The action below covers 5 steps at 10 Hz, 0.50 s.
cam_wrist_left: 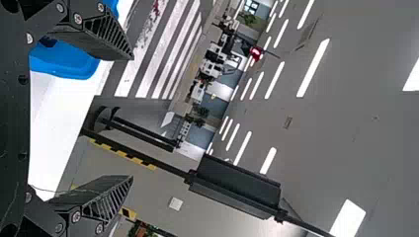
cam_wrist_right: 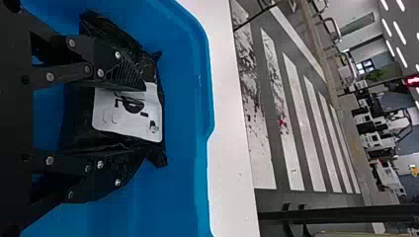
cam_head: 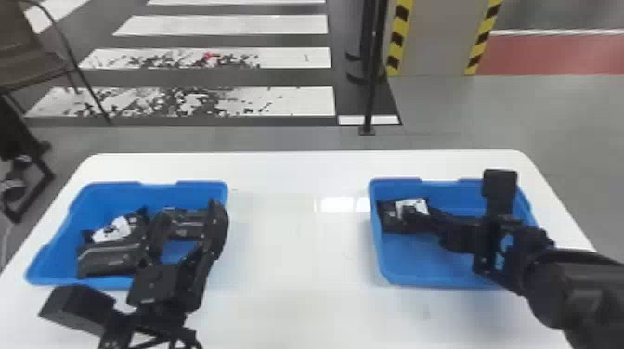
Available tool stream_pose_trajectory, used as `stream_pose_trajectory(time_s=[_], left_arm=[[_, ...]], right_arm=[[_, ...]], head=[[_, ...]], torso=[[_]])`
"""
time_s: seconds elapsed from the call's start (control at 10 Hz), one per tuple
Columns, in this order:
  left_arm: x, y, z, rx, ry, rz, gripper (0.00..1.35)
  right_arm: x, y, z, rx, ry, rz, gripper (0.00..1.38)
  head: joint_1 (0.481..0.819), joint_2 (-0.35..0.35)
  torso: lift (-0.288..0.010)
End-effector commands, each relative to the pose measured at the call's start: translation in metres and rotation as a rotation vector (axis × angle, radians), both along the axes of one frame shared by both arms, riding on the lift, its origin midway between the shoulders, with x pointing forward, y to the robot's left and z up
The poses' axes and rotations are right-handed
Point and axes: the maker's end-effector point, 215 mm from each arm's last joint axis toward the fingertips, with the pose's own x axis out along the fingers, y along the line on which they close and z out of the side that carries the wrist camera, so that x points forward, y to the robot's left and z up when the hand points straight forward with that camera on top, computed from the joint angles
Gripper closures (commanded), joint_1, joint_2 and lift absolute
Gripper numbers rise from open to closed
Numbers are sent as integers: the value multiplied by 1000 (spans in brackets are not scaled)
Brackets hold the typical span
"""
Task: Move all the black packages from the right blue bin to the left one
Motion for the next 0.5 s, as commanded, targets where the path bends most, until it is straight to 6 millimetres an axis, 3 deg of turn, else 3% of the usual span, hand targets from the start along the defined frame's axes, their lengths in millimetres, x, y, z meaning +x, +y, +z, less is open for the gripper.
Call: stream_pose_trajectory(time_s=[0.0, 0.3, 0.4], left_arm=[[-1, 0, 6, -3, -22, 3, 199], [-3, -5, 21, -18, -59, 0, 199], [-4, -8, 25, -26, -71, -3, 199]], right_arm=[[-12, -14, 13, 53, -25, -44, 1245], [-25, -28, 64, 92, -127, -80, 1245], [-36, -15, 89, 173, -160, -65, 1245]], head=[[695, 33], [695, 7], [695, 0]], torso=[[-154], [-154], [-154]])
